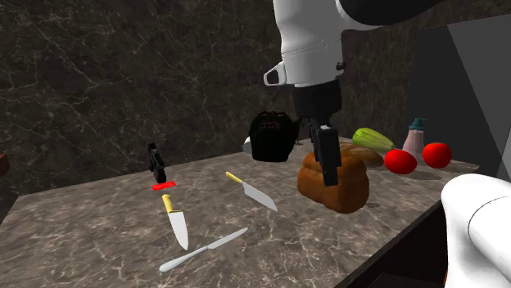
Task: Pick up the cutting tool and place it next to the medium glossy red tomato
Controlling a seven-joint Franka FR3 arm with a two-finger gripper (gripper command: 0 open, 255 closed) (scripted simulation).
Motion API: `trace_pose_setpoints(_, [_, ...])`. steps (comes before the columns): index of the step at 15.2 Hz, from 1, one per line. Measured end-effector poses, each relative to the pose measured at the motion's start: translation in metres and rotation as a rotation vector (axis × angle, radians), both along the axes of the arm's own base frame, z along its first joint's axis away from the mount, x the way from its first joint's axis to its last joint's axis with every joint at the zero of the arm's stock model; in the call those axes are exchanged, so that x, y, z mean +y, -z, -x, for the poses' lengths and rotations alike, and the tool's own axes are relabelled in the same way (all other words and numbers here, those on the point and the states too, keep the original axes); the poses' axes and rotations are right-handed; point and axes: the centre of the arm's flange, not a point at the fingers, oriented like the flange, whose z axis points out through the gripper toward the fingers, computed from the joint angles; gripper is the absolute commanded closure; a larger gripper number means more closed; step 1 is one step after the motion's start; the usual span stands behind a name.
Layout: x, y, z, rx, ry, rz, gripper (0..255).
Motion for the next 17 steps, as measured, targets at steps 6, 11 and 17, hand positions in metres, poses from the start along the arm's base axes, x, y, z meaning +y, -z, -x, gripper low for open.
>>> trace_pose_setpoints(6, [-0.030,0.026,-0.038,-0.025,0.100,-0.010,0])
trace_pose_setpoints(11, [-0.073,0.048,-0.079,-0.059,0.224,-0.022,0])
trace_pose_setpoints(17, [-0.128,0.079,-0.128,-0.101,0.375,-0.037,0])
